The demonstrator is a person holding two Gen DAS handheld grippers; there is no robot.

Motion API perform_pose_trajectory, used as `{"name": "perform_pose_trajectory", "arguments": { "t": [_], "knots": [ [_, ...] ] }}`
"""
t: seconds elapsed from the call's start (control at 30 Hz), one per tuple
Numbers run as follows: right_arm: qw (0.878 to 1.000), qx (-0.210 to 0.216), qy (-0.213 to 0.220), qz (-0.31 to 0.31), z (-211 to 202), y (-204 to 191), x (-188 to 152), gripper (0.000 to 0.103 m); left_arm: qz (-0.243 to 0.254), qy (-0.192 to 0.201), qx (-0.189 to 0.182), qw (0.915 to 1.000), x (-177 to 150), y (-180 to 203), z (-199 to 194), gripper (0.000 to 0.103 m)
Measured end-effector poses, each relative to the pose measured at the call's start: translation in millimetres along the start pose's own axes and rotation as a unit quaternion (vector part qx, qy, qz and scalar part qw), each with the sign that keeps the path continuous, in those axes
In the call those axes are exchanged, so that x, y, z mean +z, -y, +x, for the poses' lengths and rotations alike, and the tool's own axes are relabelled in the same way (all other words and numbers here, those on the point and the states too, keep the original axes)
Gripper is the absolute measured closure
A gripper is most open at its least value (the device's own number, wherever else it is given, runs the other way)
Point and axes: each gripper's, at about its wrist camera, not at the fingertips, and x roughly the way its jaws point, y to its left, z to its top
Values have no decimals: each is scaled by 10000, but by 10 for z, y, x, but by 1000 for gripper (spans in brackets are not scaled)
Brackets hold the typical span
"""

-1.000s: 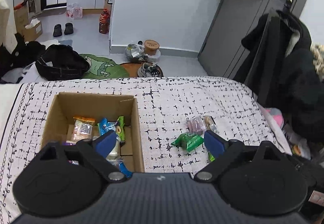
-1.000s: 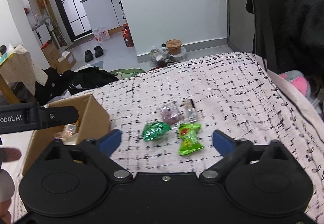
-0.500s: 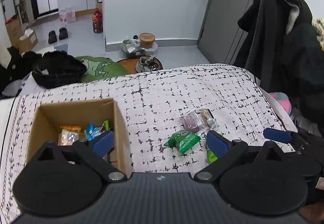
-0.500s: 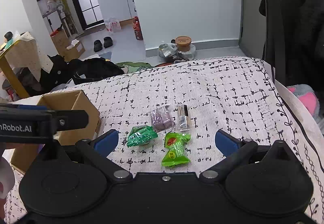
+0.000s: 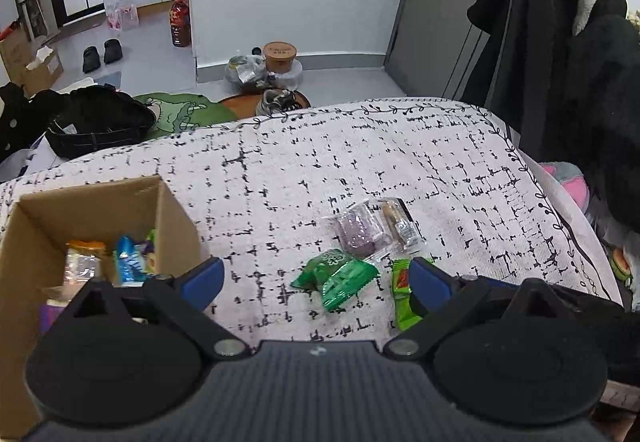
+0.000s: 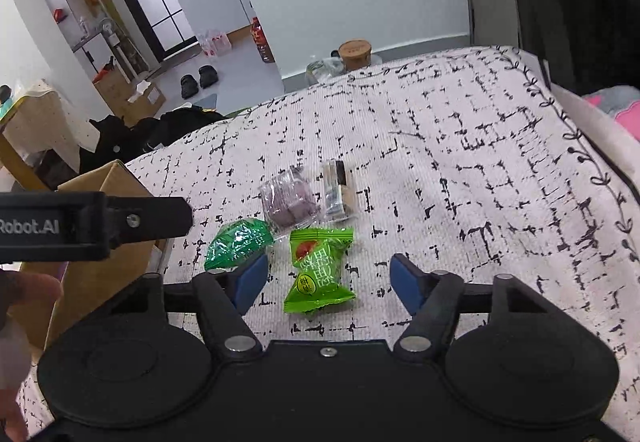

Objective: Organize snacks
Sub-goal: 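Grasp the dark green packet with the left tool while the right grasps the light green candy, then carry the dark green packet into the box with the left tool while the right carries its candy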

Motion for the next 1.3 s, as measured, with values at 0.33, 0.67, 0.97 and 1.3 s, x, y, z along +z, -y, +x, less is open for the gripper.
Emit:
{"name": "perform_pose_trajectory", "arguments": {
  "t": [0.33,0.67,0.97,1.3],
  "knots": [
    [9998,161,-126,-13,234,50,-8,50,-363,-173,208,9990,0,10,342,7],
    [9994,203,-265,-101,310,77,-33,72,-493,-248,273,9981,1,57,587,14],
    [9994,164,-289,-107,270,130,-23,72,-787,-656,283,9943,-83,-15,838,44],
    [9994,51,-306,-124,230,90,-20,73,-655,-651,177,9956,-193,-37,714,65]
  ]
}}
